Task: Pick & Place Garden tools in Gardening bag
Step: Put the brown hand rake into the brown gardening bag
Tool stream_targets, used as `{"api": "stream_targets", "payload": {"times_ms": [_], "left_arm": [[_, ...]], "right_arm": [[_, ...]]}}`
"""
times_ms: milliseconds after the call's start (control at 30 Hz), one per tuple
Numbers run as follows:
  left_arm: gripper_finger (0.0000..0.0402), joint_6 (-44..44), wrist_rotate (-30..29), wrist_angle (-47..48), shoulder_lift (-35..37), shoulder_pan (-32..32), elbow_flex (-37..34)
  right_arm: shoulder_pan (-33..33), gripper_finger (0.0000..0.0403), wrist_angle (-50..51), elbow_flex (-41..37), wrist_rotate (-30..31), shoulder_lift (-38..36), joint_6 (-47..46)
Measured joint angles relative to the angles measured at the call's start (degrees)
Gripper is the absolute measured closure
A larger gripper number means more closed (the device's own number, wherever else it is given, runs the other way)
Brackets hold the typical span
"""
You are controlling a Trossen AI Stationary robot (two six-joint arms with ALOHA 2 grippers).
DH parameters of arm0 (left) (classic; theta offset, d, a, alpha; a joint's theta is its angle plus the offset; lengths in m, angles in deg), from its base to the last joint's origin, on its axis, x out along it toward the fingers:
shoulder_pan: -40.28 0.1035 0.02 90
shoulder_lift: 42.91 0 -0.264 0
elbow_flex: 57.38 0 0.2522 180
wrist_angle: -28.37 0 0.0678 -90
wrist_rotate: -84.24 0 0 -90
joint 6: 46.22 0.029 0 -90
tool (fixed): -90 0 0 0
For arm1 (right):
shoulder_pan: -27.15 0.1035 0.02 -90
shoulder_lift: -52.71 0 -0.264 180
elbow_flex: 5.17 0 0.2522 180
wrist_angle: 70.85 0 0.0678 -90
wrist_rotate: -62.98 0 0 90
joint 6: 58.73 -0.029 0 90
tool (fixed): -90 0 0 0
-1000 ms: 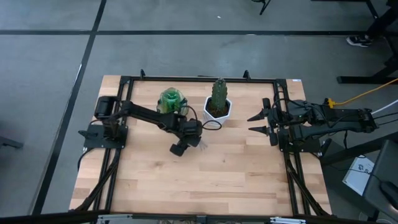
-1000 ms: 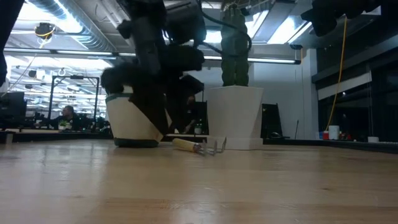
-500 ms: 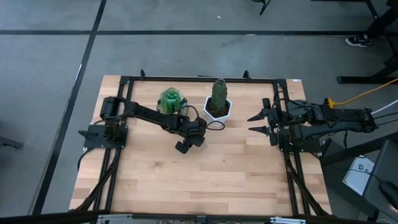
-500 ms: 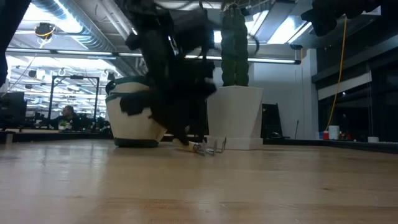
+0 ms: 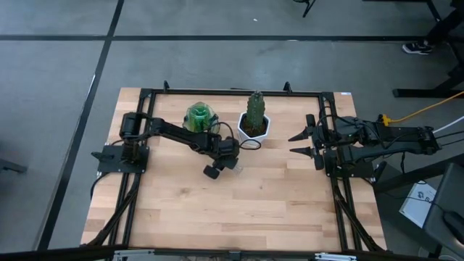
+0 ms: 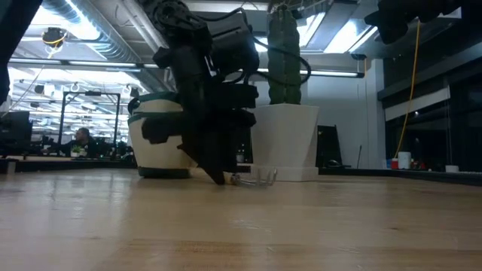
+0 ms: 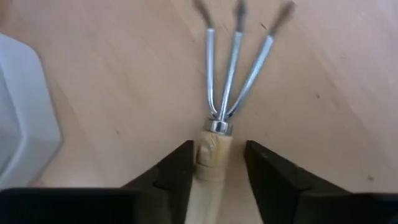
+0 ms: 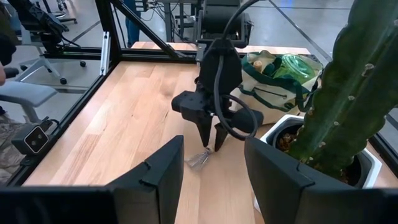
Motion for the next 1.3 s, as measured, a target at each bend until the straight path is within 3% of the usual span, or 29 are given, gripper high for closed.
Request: {"api": "stream_targets", "payload": {"times_ms": [233, 567, 967, 1300], "left_arm": [[0.0345, -8.34, 1.26, 3.15, -0.15, -0.37, 0.15], [0.0345, -15.19, 1.84, 3.52, 1.83, -5.18, -0.37], [0.0345, -21.01, -2.4, 1.44, 14.09, -9.09, -0.35], [0.0344, -24.96, -8.4, -10.98, 31.12, -12.37, -13.8]], "right_arm": [[0.0, 0.0231, 0.0, -0.01, 0.01, 0.0, -0.01], [0.0, 0.0231, 0.0, 0.0, -0.01, 0.0, -0.01], [0.0, 0.0231, 0.0, 0.0, -0.01, 0.02, -0.01], [-0.02, 0.0231, 0.02, 0.01, 0.01, 0.02, -0.01]]}}
